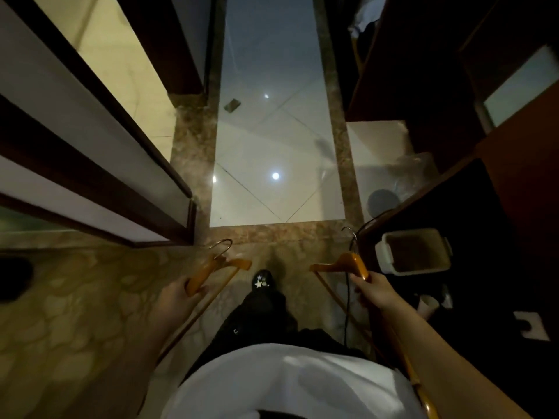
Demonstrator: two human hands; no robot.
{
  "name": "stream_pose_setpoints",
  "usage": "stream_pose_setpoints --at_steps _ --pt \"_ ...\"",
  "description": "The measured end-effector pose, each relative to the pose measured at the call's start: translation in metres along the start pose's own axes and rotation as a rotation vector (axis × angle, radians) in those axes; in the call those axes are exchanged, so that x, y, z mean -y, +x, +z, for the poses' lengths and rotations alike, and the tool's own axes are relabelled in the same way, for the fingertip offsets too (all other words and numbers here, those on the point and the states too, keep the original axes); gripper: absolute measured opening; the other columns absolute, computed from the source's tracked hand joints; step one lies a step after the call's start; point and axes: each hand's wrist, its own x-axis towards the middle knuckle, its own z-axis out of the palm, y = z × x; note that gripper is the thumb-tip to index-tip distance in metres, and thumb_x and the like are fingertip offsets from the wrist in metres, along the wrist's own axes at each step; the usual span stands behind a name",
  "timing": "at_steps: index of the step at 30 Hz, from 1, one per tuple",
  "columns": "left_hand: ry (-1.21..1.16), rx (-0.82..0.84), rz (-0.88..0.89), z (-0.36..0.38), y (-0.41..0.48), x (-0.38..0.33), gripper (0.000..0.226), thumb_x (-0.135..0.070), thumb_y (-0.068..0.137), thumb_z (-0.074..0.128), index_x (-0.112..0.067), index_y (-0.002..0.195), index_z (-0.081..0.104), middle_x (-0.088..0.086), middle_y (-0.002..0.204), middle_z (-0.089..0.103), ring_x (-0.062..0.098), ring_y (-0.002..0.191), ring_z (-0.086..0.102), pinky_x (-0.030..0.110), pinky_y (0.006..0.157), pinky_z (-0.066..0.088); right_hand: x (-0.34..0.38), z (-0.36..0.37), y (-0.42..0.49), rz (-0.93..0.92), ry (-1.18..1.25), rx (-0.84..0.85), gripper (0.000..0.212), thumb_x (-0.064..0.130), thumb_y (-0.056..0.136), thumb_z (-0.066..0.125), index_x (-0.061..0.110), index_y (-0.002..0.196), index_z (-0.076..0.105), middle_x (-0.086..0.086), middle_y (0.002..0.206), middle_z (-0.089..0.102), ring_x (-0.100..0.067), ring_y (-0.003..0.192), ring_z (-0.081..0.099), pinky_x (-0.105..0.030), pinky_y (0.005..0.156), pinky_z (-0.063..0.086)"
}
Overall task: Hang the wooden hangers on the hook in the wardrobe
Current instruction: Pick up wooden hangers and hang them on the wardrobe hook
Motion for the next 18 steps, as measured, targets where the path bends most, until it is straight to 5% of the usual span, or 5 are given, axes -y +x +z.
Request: stream_pose_setpoints --at_steps 3,7,10,18 --pt "-0.037 0.005 -0.098 -0.002 0.024 0.013 0.022 -0.022 0.086 0.063 -0.006 0.101 0.061 0.01 0.093 0.06 0.026 0.088 0.057 0.033 0.078 0.042 0.018 0.012 0.026 0.02 -0.055 -0.023 0.019 0.016 0.093 0.052 0.014 0.075 0.054 -0.008 0.067 0.051 -0.019 0.059 0.05 -0.028 0.055 0.041" --pt "-0.106 0.081 -0.154 -0.011 0.057 0.021 0.01 -0.02 0.084 0.065 -0.011 0.083 0.06 0.007 0.076 0.061 0.018 0.066 0.055 0.026 0.058 0.041 0.044 0.023 0.053 0.076 -0.143 -0.017 0.021 0.016 0.092 0.052 0.013 0.072 0.055 -0.008 0.068 0.053 -0.02 0.062 0.051 -0.031 0.061 0.044" --pt "-0.071 0.139 -0.195 -0.023 0.088 0.017 0.016 -0.022 0.083 0.066 -0.016 0.073 0.056 0.004 0.066 0.058 0.019 0.061 0.056 0.031 0.059 0.047 0.059 0.026 0.066 0.132 -0.205 -0.015 0.017 0.021 0.091 0.053 0.015 0.075 0.057 -0.01 0.076 0.058 -0.026 0.076 0.056 -0.04 0.075 0.047" --pt "0.002 0.228 -0.025 -0.06 0.179 -0.05 0.014 -0.028 0.083 0.064 -0.018 0.092 0.059 -0.002 0.087 0.063 0.015 0.082 0.062 0.03 0.074 0.053 0.091 0.015 0.087 0.247 -0.197 -0.083 0.018 0.024 0.093 0.051 0.008 0.092 0.06 -0.008 0.073 0.057 -0.021 0.065 0.053 -0.027 0.057 0.041"
